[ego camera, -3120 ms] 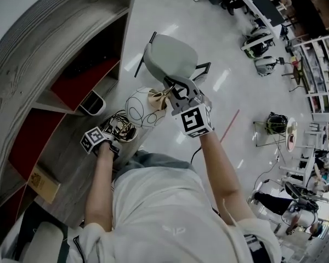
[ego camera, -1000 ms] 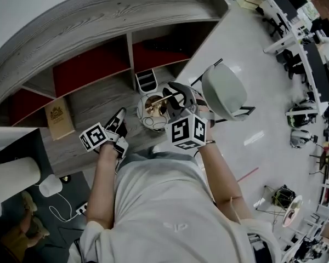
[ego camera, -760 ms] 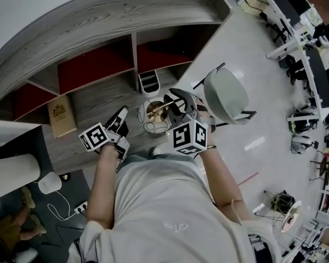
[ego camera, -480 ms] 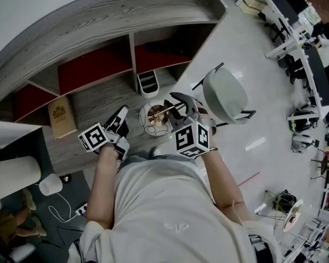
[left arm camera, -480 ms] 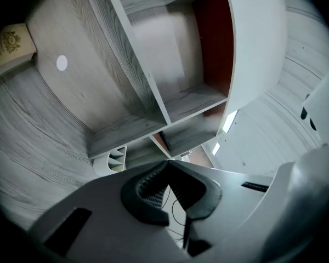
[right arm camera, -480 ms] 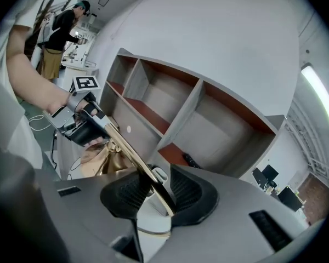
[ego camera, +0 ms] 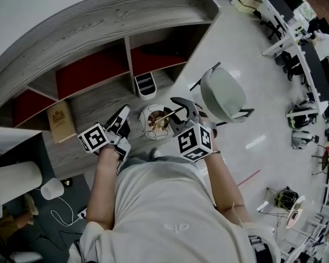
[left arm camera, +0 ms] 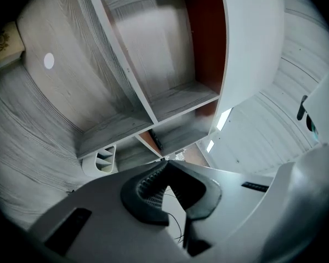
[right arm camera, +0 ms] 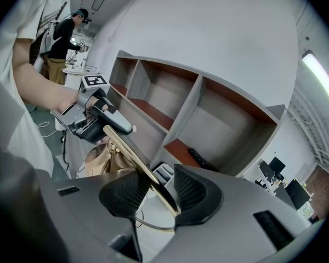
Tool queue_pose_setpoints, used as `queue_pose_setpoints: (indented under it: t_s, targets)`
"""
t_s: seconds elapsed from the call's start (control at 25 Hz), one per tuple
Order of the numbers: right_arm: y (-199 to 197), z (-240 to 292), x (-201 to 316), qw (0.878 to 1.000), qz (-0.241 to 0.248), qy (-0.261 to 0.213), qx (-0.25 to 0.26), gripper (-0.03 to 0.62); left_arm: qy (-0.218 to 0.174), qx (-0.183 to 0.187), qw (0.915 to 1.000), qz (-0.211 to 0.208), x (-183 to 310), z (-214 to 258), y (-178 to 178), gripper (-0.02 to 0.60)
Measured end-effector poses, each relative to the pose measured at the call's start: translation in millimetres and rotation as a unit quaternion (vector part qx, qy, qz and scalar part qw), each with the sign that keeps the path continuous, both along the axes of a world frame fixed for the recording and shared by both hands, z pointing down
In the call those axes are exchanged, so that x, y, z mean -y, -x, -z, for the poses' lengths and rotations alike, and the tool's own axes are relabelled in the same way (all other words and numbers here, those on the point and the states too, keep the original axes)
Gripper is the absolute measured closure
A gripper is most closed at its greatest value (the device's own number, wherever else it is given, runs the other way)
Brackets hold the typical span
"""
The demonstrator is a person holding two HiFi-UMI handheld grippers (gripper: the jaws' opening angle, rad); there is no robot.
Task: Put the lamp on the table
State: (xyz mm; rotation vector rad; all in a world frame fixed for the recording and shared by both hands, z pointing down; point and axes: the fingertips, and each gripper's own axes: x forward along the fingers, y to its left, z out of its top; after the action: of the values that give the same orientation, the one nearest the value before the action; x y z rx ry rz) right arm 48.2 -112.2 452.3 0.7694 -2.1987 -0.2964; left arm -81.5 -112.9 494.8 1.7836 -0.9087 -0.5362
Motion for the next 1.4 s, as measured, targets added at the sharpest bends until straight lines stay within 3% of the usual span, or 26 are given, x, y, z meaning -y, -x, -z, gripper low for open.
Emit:
queue_pose_setpoints:
  t_s: [0.2,0.44,0.76,0.84,0.96,1.16,1.28,1.4]
  targets:
    - [-6,5,4,1.0,-0.005,-0.011,-0.016,0.378,-0.01,0.01,0.9999,-0.002,4,7,3,0.566]
    - [-20,4,3,0.998,0.004,-0.028,-0.047,0.359,-0.011,0.002,0.9999,-0.004,10,12,0,0.566]
    - [-37,16,-11,0.999,0.038,0.011,-0.026,0.338,-0.023,0.028,0.9993,-0.01,20,21,-4,0.566]
    - [-38,25,-15,0.999,0.043,0.026,0.003,0.348,-0.036,0.05,0.998,-0.011,24,26,-4,0.566]
    - [-37,48,-17,0.994,0.037,0.047,0.092,0.393,-0.06,0.089,0.9941,-0.011,29,38,-2,0.566]
    - [-41,90,-2,0.969,-0.005,0.038,0.243,0.524,-0.111,0.132,0.9849,-0.01,35,67,-3,0.566]
    - [-43,109,6,0.953,-0.021,0.016,0.302,0.566,-0.147,0.188,0.971,-0.006,34,85,-2,0.566]
    - [-37,120,6,0.945,-0.022,0.002,0.326,0.566,-0.19,0.26,0.9467,0.001,28,104,-2,0.566]
